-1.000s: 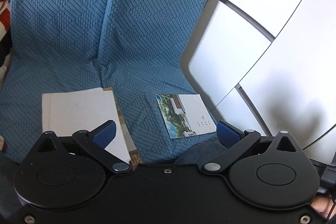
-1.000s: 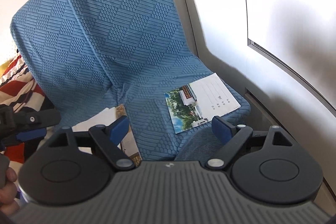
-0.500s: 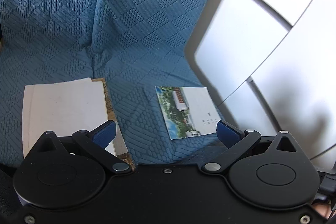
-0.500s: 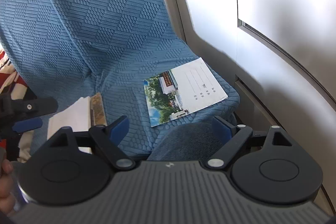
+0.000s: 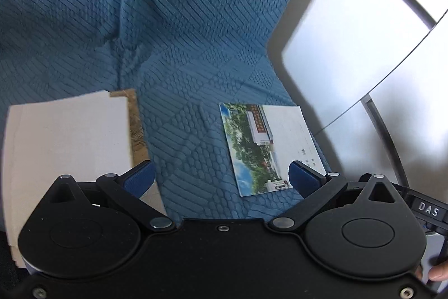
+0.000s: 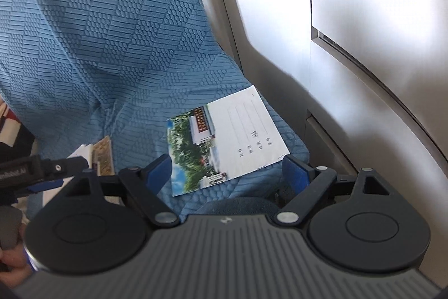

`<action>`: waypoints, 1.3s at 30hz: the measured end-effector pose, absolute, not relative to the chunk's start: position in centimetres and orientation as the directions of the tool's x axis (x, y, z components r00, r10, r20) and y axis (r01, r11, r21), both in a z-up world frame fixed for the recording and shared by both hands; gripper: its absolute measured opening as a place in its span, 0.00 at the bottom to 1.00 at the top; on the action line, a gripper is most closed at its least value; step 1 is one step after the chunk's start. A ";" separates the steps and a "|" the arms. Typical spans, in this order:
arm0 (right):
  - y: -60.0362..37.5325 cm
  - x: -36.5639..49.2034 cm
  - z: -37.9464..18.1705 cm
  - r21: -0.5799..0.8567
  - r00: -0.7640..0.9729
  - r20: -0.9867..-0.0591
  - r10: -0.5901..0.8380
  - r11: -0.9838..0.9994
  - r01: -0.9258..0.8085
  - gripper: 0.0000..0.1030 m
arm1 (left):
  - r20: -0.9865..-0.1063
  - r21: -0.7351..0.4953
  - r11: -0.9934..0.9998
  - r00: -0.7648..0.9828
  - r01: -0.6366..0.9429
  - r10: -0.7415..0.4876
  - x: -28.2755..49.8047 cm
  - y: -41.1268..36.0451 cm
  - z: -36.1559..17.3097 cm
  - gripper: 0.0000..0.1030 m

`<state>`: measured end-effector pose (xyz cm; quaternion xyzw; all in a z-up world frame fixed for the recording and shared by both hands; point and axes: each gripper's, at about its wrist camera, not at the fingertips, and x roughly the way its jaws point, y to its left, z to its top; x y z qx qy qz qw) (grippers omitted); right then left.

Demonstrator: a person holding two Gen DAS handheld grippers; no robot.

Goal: Organize objects
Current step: 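Lower the open left tool onto the edge of the photo postcard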

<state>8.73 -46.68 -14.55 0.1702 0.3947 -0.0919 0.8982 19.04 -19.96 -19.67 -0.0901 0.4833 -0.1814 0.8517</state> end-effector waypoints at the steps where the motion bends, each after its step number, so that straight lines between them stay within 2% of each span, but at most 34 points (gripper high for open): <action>1: -47.1 9.0 -14.8 0.235 0.666 -0.746 -0.029 0.924 0.303 0.85 | -0.790 -0.340 0.913 0.459 0.223 -0.407 19.3 -20.2 -19.9 0.99; 9: -49.8 11.1 -17.7 0.258 0.630 -0.777 0.004 0.914 0.312 0.85 | -0.811 -0.343 0.917 0.428 0.202 -0.398 21.5 -22.2 -22.6 0.99; 16: -51.4 13.2 -19.6 0.267 0.634 -0.773 0.032 0.923 0.278 0.83 | -0.822 -0.339 0.905 0.386 0.259 -0.418 22.1 -24.9 -25.6 0.96; 18: -51.8 13.9 -20.3 0.260 0.626 -0.780 0.032 0.925 0.276 0.75 | -0.826 -0.356 0.899 0.364 0.254 -0.430 22.4 -25.5 -26.7 0.91; 21: -52.6 14.9 -22.0 0.273 0.599 -0.799 0.046 0.916 0.294 0.73 | -0.828 -0.386 0.889 0.332 0.246 -0.452 23.0 -25.9 -28.2 0.83; 22: -52.9 15.2 -22.5 0.281 0.596 -0.801 0.053 0.913 0.296 0.68 | -0.829 -0.392 0.888 0.326 0.242 -0.455 23.2 -26.0 -28.6 0.80; 23: -53.1 15.5 -22.9 0.278 0.587 -0.808 0.053 0.913 0.299 0.62 | -0.832 -0.394 0.888 0.319 0.236 -0.454 23.5 -26.0 -29.0 0.80; 26: -53.5 16.2 -24.1 0.269 0.570 -0.820 0.058 0.917 0.293 0.59 | -0.841 -0.395 0.887 0.295 0.238 -0.454 24.3 -26.4 -30.0 0.76; 29: -54.0 16.5 -25.0 0.246 0.560 -0.827 0.040 0.923 0.296 0.49 | -0.843 -0.391 0.884 0.285 0.257 -0.456 24.7 -26.8 -30.8 0.73; 30: -54.3 16.6 -25.3 0.249 0.558 -0.829 0.042 0.921 0.301 0.48 | -0.844 -0.392 0.882 0.279 0.262 -0.458 24.8 -26.9 -31.0 0.69; 35: -54.9 16.8 -25.9 0.240 0.560 -0.828 0.038 0.926 0.292 0.25 | -0.836 -0.397 0.869 0.275 0.296 -0.475 24.8 -27.9 -31.4 0.65; 39: -55.3 16.6 -25.9 0.267 0.559 -0.827 0.067 0.921 0.285 0.22 | -0.839 -0.390 0.871 0.275 0.298 -0.470 24.5 -28.4 -31.3 0.64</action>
